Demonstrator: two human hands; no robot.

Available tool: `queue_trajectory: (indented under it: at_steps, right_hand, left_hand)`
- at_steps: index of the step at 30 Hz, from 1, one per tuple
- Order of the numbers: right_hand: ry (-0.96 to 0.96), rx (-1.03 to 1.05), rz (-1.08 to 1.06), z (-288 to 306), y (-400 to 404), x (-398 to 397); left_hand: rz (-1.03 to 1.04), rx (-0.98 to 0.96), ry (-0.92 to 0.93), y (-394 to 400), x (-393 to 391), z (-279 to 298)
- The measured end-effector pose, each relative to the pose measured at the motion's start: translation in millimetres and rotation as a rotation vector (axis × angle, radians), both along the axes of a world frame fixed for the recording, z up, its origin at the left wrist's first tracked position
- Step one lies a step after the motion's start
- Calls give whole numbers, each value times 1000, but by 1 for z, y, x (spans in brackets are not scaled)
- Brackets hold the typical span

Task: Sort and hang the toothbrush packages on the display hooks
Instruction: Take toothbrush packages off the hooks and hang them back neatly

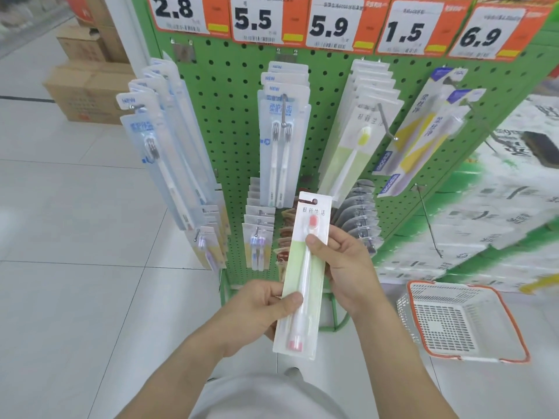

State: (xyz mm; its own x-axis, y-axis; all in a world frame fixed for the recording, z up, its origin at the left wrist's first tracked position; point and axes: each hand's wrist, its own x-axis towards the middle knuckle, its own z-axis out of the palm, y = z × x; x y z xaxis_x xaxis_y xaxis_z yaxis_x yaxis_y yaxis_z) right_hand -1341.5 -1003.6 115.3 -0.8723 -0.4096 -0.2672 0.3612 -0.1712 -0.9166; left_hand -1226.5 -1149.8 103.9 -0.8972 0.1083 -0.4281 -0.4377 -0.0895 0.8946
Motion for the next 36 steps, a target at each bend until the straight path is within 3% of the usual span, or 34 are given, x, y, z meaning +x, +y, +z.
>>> queue_trajectory:
  at_steps: [8,15,20,25,31,36]
  right_hand:
    - [15,7,-58,3,8,-4]
    - [180,153,-7,15,13,-9]
    - [242,55,17,22,15,-9]
    - [116,-27,-2,19,21,-9]
    - [60,114,-175,17,28,-14]
    - [226,327,-209,17,24,-7]
  left_hand:
    - [-21,17,-79,-5,-4,-5]
    - [-38,-129,-70,-3,-3,-8]
    - [-70,-167,-29,0,-5,-4]
    - [-112,-161,-26,2,-6,-8]
    - [162,-208,137,17,-10,-9]
    - [65,-312,217,24,-13,-7]
